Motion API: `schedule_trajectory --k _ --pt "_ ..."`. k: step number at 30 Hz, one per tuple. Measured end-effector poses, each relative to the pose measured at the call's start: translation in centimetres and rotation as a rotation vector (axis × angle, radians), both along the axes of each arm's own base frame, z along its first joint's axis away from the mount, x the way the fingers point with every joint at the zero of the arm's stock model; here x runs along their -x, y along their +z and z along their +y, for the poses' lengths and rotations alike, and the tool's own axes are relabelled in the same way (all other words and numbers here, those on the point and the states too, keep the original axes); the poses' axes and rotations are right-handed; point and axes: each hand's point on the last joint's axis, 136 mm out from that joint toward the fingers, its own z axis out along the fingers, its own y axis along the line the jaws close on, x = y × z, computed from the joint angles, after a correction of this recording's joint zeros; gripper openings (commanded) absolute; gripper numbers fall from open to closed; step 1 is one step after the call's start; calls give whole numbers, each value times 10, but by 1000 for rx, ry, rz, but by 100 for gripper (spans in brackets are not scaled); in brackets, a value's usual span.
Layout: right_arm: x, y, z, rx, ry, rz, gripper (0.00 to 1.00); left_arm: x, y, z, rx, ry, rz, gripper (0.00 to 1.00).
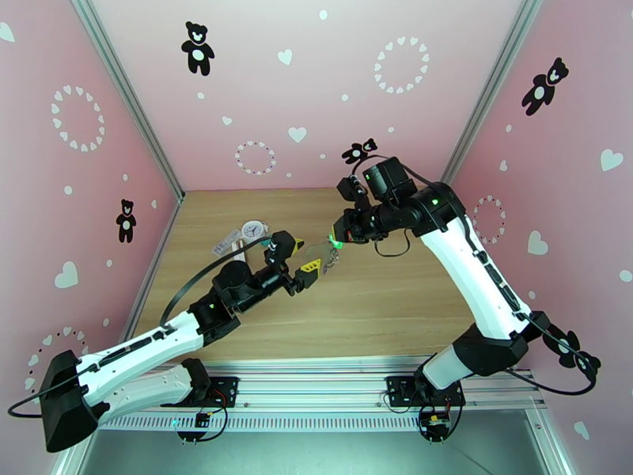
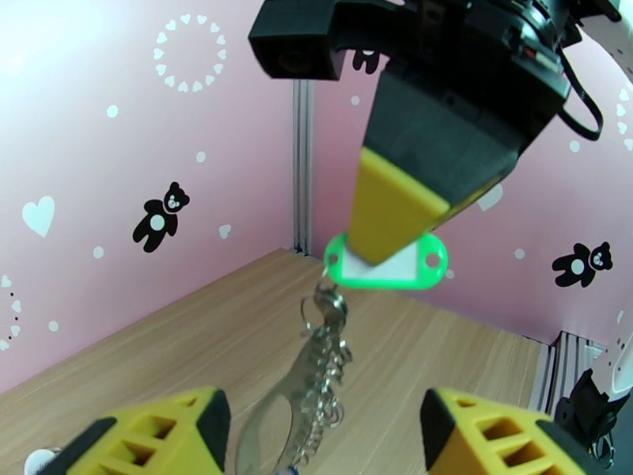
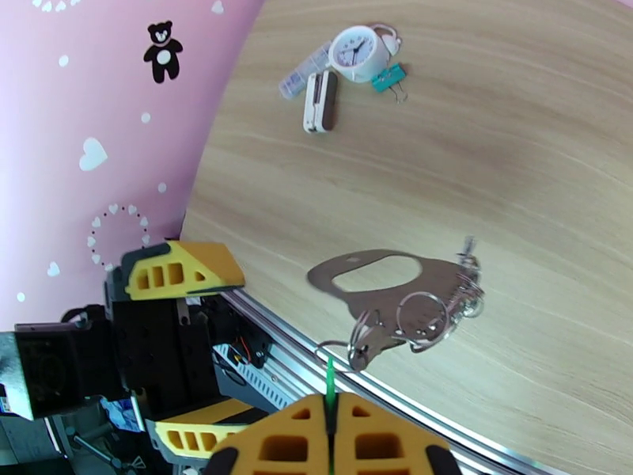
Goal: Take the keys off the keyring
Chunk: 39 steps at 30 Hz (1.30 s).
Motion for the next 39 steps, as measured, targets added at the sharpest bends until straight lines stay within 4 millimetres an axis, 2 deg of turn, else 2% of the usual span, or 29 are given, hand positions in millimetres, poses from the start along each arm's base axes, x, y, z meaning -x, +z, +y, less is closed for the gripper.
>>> schedule_trajectory --k 6,13,22,28,34,39 --pt "-3 8 2 -36 -25 -10 0 -12 -10 -5 -25 39 -17 60" --pt "-4 10 5 -52 -25 -10 0 -23 -20 -20 -56 38 -35 47" --pt "0 4 5 -55 -16 2 0 -31 -9 -21 -37 69 -76 31" --pt "0 8 7 -75 -4 -12 0 -33 2 -25 -30 67 -102 30" --pt "1 9 8 -80 4 -17 0 -37 11 -31 -24 65 -116 23" --pt "1 9 8 -83 5 -17 0 -36 12 -31 -25 60 -118 28"
